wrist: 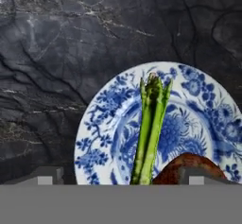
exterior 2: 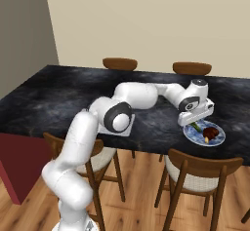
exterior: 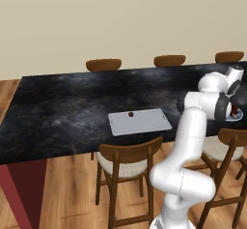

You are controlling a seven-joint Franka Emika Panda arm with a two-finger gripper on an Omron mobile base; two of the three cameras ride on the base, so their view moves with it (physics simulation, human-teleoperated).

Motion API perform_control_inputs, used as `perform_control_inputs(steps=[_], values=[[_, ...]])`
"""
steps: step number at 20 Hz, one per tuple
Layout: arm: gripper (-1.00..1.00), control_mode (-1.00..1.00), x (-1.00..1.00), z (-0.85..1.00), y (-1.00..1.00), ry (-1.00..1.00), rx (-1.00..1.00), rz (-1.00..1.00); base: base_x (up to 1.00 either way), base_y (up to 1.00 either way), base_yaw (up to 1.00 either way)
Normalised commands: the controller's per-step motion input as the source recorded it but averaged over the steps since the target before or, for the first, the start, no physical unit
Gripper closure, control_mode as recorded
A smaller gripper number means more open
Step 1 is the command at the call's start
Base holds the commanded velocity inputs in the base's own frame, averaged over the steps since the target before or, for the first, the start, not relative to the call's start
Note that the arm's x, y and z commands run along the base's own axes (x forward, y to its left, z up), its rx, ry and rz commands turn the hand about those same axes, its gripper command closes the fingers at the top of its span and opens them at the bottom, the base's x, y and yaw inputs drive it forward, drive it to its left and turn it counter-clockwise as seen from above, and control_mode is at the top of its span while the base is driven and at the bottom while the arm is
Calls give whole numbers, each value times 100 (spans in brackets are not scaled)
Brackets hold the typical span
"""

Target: Create a steak meal by picking up the steak and asparagus from the tray and placing them on the plate. Leave the cherry on the tray.

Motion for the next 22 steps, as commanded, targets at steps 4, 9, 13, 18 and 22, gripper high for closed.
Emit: perform_control_inputs(steps=[4, 9, 13, 18, 22], values=[[-100, -100, -71, 19, 100, -15, -16, 0, 0, 0, 0], [-100, -100, -70, 26, 100, -10, -4, -3, 0, 0, 0], [-100, -100, -55, 30, 97, -7, 0, -8, 0, 0, 0], [-100, -100, -19, 67, 89, -14, 0, -9, 0, 0, 0], [-100, -100, -8, 57, 97, -9, 1, -10, 0, 0, 0]])
